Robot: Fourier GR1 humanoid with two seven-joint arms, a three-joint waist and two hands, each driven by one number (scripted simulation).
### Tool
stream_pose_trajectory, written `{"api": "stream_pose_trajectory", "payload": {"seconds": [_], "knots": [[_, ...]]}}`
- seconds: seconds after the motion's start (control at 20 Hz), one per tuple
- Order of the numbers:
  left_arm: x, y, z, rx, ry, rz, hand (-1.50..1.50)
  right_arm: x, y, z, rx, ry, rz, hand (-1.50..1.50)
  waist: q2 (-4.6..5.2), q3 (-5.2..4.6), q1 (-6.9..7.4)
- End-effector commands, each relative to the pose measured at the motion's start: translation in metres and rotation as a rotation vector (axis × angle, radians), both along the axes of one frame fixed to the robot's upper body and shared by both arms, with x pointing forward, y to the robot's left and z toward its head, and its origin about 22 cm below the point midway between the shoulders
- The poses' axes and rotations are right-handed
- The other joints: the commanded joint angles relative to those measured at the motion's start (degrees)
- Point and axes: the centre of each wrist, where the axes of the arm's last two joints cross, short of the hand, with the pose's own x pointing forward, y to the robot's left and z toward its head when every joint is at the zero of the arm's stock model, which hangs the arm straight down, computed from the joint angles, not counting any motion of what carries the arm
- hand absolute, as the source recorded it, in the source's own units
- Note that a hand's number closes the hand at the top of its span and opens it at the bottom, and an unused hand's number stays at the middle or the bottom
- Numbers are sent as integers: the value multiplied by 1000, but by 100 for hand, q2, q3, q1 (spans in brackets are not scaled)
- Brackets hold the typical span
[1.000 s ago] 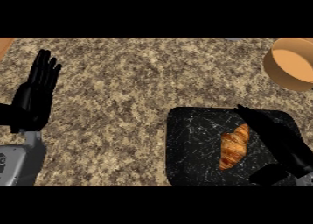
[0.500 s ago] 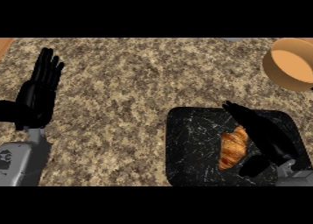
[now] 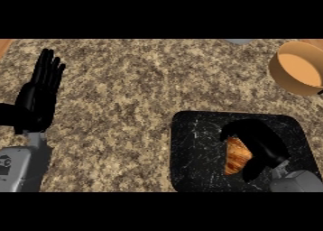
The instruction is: Pick the croissant from the tray and place it in the pot
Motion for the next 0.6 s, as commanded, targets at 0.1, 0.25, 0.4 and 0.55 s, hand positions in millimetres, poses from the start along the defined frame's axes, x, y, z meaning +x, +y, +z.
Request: {"api": "stream_pose_trajectory", "payload": {"seconds": [0.1,0.25,0.4,0.55], "knots": [[10,-3,7,-14,-2,5,0,-8,14,-25,25,-22,32,150,69,116,-14],[-4,-1,-5,-1,-4,4,0,-10,41,-19,22,-40,19,150,62,115,11],[-6,3,1,5,3,0,0,-12,22,1,-17,-150,-43,150,56,115,-11],[3,-5,1,-3,-2,-29,0,16,60,13,-25,-180,-169,150,78,114,76]]}}
